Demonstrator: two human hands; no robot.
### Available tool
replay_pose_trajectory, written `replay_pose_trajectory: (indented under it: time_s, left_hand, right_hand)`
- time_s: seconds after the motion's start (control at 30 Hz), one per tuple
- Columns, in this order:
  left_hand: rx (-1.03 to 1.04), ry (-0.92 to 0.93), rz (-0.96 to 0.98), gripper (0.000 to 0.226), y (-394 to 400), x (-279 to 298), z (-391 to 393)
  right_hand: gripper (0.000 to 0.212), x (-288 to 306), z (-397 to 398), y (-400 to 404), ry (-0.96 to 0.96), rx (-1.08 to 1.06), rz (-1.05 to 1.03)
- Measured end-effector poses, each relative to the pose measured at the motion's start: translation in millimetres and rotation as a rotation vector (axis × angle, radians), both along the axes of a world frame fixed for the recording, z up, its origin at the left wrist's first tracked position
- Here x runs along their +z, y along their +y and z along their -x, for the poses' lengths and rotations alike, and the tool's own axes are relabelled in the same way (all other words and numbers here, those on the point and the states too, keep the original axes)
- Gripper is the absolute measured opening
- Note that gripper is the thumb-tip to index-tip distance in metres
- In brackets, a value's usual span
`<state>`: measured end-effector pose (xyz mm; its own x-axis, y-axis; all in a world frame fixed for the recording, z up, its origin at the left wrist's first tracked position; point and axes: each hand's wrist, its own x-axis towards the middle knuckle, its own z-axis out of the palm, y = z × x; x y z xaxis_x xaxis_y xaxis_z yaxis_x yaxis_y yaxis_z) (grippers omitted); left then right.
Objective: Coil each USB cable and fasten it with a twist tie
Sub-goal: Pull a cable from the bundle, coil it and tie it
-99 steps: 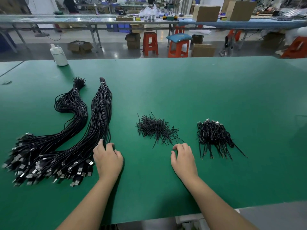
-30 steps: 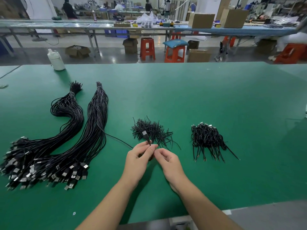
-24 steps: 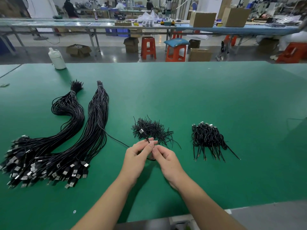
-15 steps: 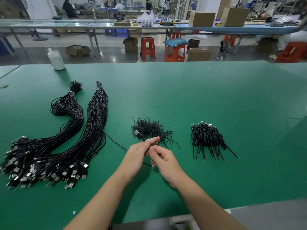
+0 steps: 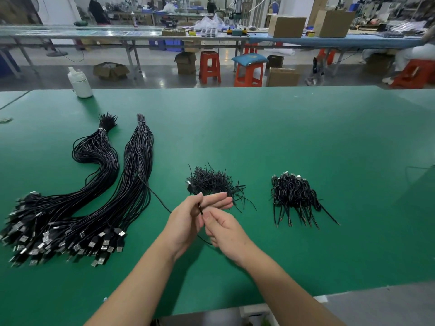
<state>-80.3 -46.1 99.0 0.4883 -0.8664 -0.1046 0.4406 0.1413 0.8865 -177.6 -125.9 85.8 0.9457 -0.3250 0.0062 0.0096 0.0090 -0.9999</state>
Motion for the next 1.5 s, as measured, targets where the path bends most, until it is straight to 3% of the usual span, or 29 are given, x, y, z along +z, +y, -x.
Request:
replay_pose_trajectory:
  time_s: [0.1,0.27,0.33,0.4,0.5,0.57,0.6,0.67,0.73,0.83,0.9,0.93,1.03,1.13,1.17,1.23,1.4,1.5]
  left_hand:
    - [0.007,-0.03,0.002,0.053,1.1,-0.6,-2.5]
    - [0.094,-0.33,-0.058,0.048,3.3,3.5,-9.1]
    - [0.153,-0.358,-0.002,0.048,3.5,7.7,-12.4]
    - [0.241,-0.205,0.116,0.049,1.5,16.7,-17.0]
    - [0.207,0.245,0.311,0.047,9.1,34.5,-33.6]
    - [-0.074,0.445,0.342,0.043,25.7,54.1,-42.7]
    - [-0.281,0.422,0.286,0.045,34.1,59.4,-44.3]
    - [-0.598,0.031,-0.021,0.05,39.6,55.5,-45.7]
    - [-0.708,-0.309,-0.454,0.05,38.1,38.6,-38.7]
    - [-0.498,-0.643,-0.758,0.042,21.1,12.5,-26.2]
    - [-0.301,-0.745,-0.697,0.041,14.1,-0.5,-26.5]
    - [-0.196,-0.668,-0.564,0.04,11.5,-5.8,-26.7]
    - [0.003,-0.201,-0.114,0.044,3.1,-7.5,-20.8]
    - [0.225,0.18,0.184,0.047,-8.0,-1.4,-22.5]
    - [0.226,0.313,0.236,0.046,-7.9,3.7,-24.7]
    - [0.061,0.376,0.222,0.043,-2.8,15.3,-28.6]
    - [-0.589,-0.264,-0.205,0.045,15.8,26.5,-24.8]
    - [-0.625,-0.518,-0.561,0.043,15.0,20.1,-25.9]
  right_hand:
    - [0.034,-0.1,1.7,-1.4,0.017,0.017,-0.069]
    - [0.036,4.5,4.1,0.2,0.092,0.047,-0.167]
    - [0.039,5.2,5.3,0.3,0.134,0.079,-0.19]
    - [0.043,3.6,6.7,-0.1,0.167,0.099,-0.219]
    - [0.049,-4.3,9.6,-4.3,0.225,0.09,-0.205]
    - [0.052,-10.0,13.6,-12.9,0.207,0.025,-0.304]
    - [0.051,-12.5,15.4,-19.2,0.179,-0.035,-0.421]
    - [0.046,-14.0,16.9,-32.0,0.108,-0.104,-0.628]
    - [0.042,-11.7,16.3,-37.8,0.073,-0.087,-0.679]
    - [0.04,-5.1,12.8,-34.8,0.075,-0.025,-0.585]
    - [0.039,-2.0,11.4,-30.9,0.072,-0.002,-0.511]
    - [0.038,-1.1,11.2,-29.2,0.073,0.011,-0.481]
    - [0.038,-3.5,13.1,-24.9,0.113,0.08,-0.383]
    - [0.041,-11.3,14.2,-19.8,0.176,0.113,-0.3]
    - [0.042,-14.0,13.9,-18.5,0.183,0.11,-0.298]
    - [0.043,-16.7,13.2,-20.1,0.164,0.082,-0.356]
    - [0.041,-19.7,9.2,-29.1,0.174,0.033,-0.386]
    - [0.041,-22.4,10.7,-33.3,0.149,0.008,-0.471]
